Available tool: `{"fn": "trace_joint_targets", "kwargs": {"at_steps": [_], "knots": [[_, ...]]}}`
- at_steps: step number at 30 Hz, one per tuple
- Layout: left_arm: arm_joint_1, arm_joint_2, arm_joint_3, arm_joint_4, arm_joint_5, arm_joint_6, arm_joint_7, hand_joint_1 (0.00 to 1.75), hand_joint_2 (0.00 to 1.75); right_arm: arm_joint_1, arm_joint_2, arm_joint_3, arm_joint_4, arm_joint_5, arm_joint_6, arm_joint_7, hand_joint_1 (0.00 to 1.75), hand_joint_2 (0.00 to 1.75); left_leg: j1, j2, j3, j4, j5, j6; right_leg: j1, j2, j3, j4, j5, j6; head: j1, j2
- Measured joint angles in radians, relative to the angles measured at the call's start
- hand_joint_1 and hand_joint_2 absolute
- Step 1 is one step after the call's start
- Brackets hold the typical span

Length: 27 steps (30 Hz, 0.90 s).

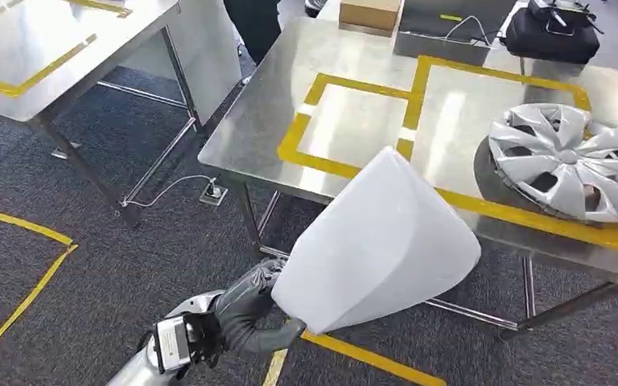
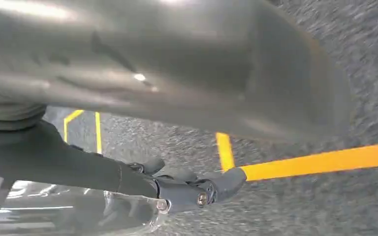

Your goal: Take the parts from the cabinet and place them on the table.

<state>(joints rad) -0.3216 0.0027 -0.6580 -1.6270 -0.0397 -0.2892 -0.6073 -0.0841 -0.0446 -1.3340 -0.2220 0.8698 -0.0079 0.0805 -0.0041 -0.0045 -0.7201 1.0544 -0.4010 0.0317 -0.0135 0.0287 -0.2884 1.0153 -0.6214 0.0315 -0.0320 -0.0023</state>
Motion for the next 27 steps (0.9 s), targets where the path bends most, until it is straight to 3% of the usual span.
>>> {"fn": "trace_joint_targets", "kwargs": {"at_steps": [1,2,3,4,6,7,8,9,10,11,13,14,16,17,20,21,22,24,25,26,27], "knots": [[0.001,-0.001,0.000,0.000,-0.002,0.001,0.001,1.75,1.75,-0.001,0.002,0.000,0.000,0.001,-0.002,-0.007,0.00,0.00,0.004,0.006,0.029,-0.009,-0.010,0.002,-0.001,-0.009,-0.054,0.106,0.037,0.000,0.005,0.000],[0.000,-0.001,0.000,0.000,-0.003,0.006,0.001,1.75,1.75,-0.003,0.001,0.000,0.000,0.001,-0.003,-0.015,0.00,0.00,0.005,0.007,0.055,-0.021,-0.026,0.005,-0.001,-0.014,-0.118,0.190,0.042,0.003,0.007,0.000],[0.001,-0.001,0.000,0.000,-0.010,0.011,0.001,1.75,1.75,-0.002,0.001,0.000,0.000,0.001,-0.003,-0.017,0.00,0.00,0.006,0.006,0.082,-0.033,-0.041,0.007,-0.001,-0.017,-0.181,0.247,0.010,0.008,0.010,0.000],[0.002,-0.001,-0.001,0.000,-0.016,0.017,0.000,1.75,1.75,0.000,0.002,0.000,0.000,0.001,-0.002,-0.018,0.00,0.00,0.007,0.004,0.110,-0.045,-0.056,0.007,-0.001,-0.017,-0.234,0.271,-0.049,0.012,0.010,0.000],[0.001,-0.001,-0.003,0.000,-0.020,0.024,-0.001,1.75,1.75,0.003,0.005,0.000,0.001,0.002,0.000,-0.021,0.00,0.00,0.007,0.002,0.165,-0.060,-0.090,0.007,-0.002,-0.018,-0.312,0.253,-0.164,0.015,0.012,0.000],[0.002,-0.001,-0.002,0.000,-0.021,0.028,-0.001,1.75,1.75,0.004,0.006,0.000,0.001,0.005,0.004,-0.025,0.00,0.00,0.007,0.003,0.191,-0.061,-0.108,0.006,-0.002,-0.018,-0.337,0.222,-0.187,0.014,0.012,0.000],[0.002,0.000,-0.002,0.000,-0.021,0.031,-0.001,1.75,1.75,0.005,0.006,0.000,0.001,0.007,0.007,-0.029,0.00,0.00,0.007,0.005,0.216,-0.061,-0.129,0.004,-0.002,-0.020,-0.356,0.176,-0.166,0.011,0.012,0.000],[0.003,0.001,-0.003,0.000,-0.023,0.034,-0.002,1.75,1.75,0.007,0.006,0.000,0.001,0.009,0.009,-0.032,0.00,0.00,0.007,0.008,0.243,-0.061,-0.150,0.002,-0.002,-0.026,-0.368,0.113,-0.078,0.005,0.012,0.000],[0.007,0.004,-0.003,0.000,-0.024,0.036,-0.002,1.75,1.75,0.012,0.008,0.000,0.001,0.010,0.011,-0.034,0.00,0.00,0.006,0.011,0.251,-0.066,-0.170,-0.003,-0.001,-0.041,-0.375,0.052,0.098,-0.001,0.014,0.000],[0.010,0.007,-0.004,0.001,-0.025,0.038,-0.003,1.75,1.75,0.015,0.010,0.000,0.002,0.010,0.014,-0.036,0.00,0.00,0.003,0.007,0.275,-0.055,-0.191,-0.008,0.001,-0.050,-0.381,0.022,0.206,-0.004,0.014,0.000],[0.011,0.013,-0.002,-0.002,-0.034,0.041,-0.005,1.75,1.75,0.012,0.014,0.001,0.003,0.013,0.020,-0.043,0.00,0.00,0.005,0.008,0.288,-0.060,-0.210,-0.025,0.010,-0.043,-0.368,0.032,0.196,-0.014,0.008,0.000],[0.011,0.012,-0.002,-0.007,-0.034,0.041,-0.010,1.75,1.75,0.008,0.015,0.002,0.003,0.013,0.022,-0.047,0.00,0.00,0.006,0.010,0.295,-0.055,-0.205,-0.029,0.012,-0.040,-0.366,0.032,0.188,-0.022,0.011,0.000],[0.010,0.013,-0.002,-0.015,-0.035,0.043,-0.017,1.75,1.75,0.002,0.014,0.005,0.003,0.013,0.027,-0.052,0.00,0.00,0.007,0.010,0.280,-0.019,-0.207,-0.036,0.005,-0.032,-0.340,0.022,0.176,-0.039,0.010,0.000],[0.010,0.014,-0.002,-0.015,-0.035,0.043,-0.019,1.75,1.75,0.000,0.014,0.005,0.003,0.011,0.029,-0.053,0.00,0.00,0.007,0.009,0.251,0.034,-0.222,-0.039,0.005,-0.031,-0.332,0.020,0.171,-0.046,0.005,0.000],[0.013,0.020,-0.002,-0.015,-0.035,0.044,-0.019,1.75,1.75,0.001,0.015,0.005,0.003,0.010,0.032,-0.060,0.00,0.00,0.007,0.009,0.107,0.224,-0.312,-0.047,0.007,-0.028,-0.319,0.020,0.150,-0.052,0.006,0.000],[0.014,0.022,-0.002,-0.015,-0.035,0.044,-0.019,1.75,1.75,0.001,0.017,0.006,0.003,0.010,0.034,-0.060,0.00,0.00,0.007,0.008,0.073,0.245,-0.311,-0.046,0.008,-0.025,-0.311,0.021,0.143,-0.052,0.007,0.000],[0.015,0.023,-0.003,-0.015,-0.035,0.044,-0.019,1.75,1.75,0.001,0.019,0.006,0.003,0.010,0.035,-0.060,0.00,0.00,0.007,0.008,0.062,0.219,-0.273,-0.043,0.010,-0.022,-0.299,0.021,0.135,-0.052,0.006,0.000],[0.015,0.025,-0.002,-0.015,-0.035,0.045,-0.019,1.75,1.75,0.001,0.019,0.006,0.003,0.010,0.035,-0.060,0.00,0.00,0.003,0.006,0.095,0.070,-0.137,-0.031,0.013,-0.017,-0.274,0.020,0.118,-0.051,0.007,0.000],[0.015,0.026,-0.002,-0.015,-0.035,0.045,-0.019,1.75,1.75,0.001,0.020,0.006,0.003,0.010,0.036,-0.060,0.00,0.00,-0.002,0.006,0.113,-0.013,-0.076,-0.020,0.013,-0.016,-0.268,0.019,0.112,-0.050,0.007,0.000],[0.016,0.028,-0.003,-0.015,-0.035,0.046,-0.019,1.75,1.75,0.001,0.029,0.006,0.005,0.010,0.037,-0.060,0.00,0.00,-0.007,0.007,0.112,-0.012,-0.096,-0.011,0.011,-0.015,-0.265,0.016,0.110,-0.048,0.019,0.000],[0.015,0.028,-0.003,-0.015,-0.036,0.046,-0.019,1.75,1.75,0.001,0.026,0.006,0.005,0.010,0.038,-0.061,0.00,0.00,-0.013,0.003,0.114,-0.033,-0.106,-0.011,0.007,-0.014,-0.272,0.016,0.109,-0.041,0.015,0.000]]}}
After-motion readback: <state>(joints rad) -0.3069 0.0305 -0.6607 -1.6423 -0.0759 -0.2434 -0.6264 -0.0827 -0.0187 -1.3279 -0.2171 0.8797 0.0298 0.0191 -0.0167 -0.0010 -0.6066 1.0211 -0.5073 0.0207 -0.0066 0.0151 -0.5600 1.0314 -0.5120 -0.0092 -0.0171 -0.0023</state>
